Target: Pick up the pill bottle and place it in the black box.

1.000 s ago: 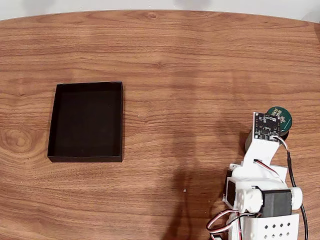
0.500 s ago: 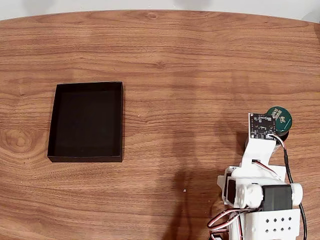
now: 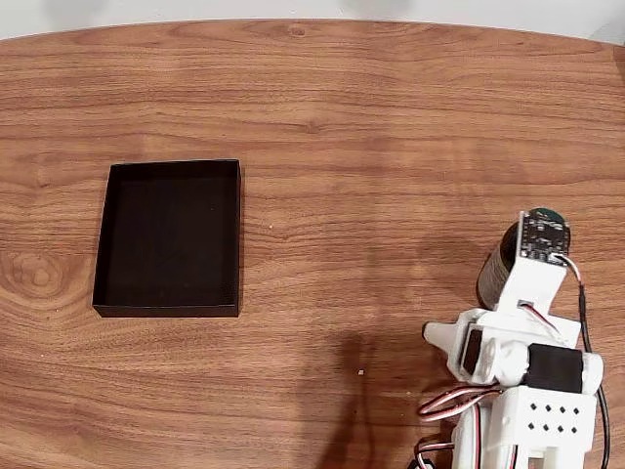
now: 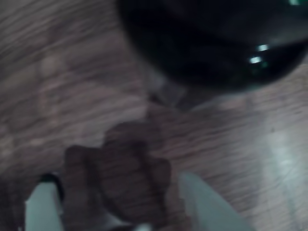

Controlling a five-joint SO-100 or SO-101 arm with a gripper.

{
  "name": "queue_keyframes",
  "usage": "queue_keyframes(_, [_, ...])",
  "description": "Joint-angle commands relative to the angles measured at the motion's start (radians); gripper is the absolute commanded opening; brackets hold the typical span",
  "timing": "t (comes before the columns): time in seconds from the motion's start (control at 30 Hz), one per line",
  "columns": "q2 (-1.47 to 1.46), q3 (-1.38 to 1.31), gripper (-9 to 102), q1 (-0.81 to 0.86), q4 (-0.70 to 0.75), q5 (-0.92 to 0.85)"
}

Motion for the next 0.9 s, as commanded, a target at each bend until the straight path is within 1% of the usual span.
queue_keyframes(0.0, [-0.015,-0.009,39,0.035,-0.087,-0.008])
queue_keyframes(0.07, [-0.015,-0.006,41,0.038,-0.100,-0.017])
queue_keyframes(0.17, [-0.011,-0.002,44,0.041,-0.130,-0.086])
queue_keyframes(0.27, [-0.014,-0.002,44,0.043,-0.137,-0.095])
queue_keyframes(0.63, [-0.041,-0.002,49,0.127,-0.126,0.023])
queue_keyframes(0.87, [-0.052,-0.002,52,0.176,-0.127,0.040])
